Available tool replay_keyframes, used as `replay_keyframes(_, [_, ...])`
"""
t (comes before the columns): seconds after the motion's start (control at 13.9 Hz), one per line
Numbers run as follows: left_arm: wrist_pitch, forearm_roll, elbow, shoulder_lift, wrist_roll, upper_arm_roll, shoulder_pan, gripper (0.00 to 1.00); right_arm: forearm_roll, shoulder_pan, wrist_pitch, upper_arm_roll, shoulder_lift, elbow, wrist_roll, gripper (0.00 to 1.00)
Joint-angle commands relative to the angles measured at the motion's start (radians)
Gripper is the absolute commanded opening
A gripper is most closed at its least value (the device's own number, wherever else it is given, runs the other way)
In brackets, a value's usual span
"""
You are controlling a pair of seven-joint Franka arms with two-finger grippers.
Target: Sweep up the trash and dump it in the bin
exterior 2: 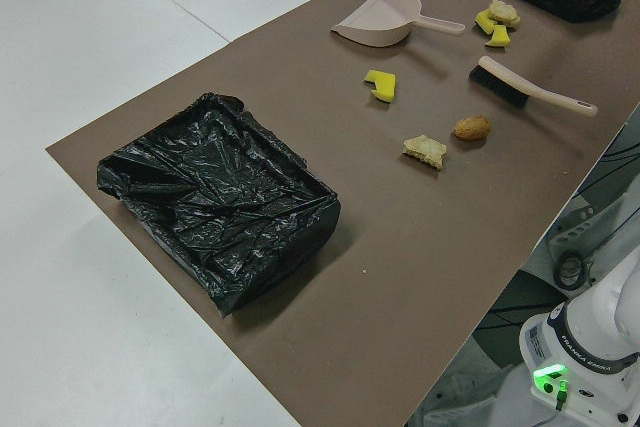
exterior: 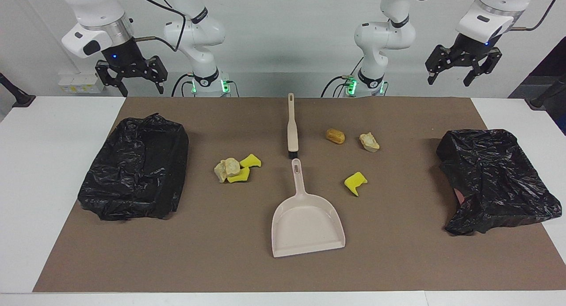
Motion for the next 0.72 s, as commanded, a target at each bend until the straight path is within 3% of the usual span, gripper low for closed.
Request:
replay_keyframes(0.0, [-0.018,-0.011,-0.024,-0.027,0.018,-0.004,0.018,1.00,0.000,-0.016,-0.012,0.009,-0.019,-0.017,-0.012,1.00])
replay_keyframes(0.65, [-0.018,-0.007,-0.030,-0.030,0.006,-0.004,0.030,1.00,0.000,-0.016,-0.013,0.009,-0.022,-0.024,-0.011,1.00])
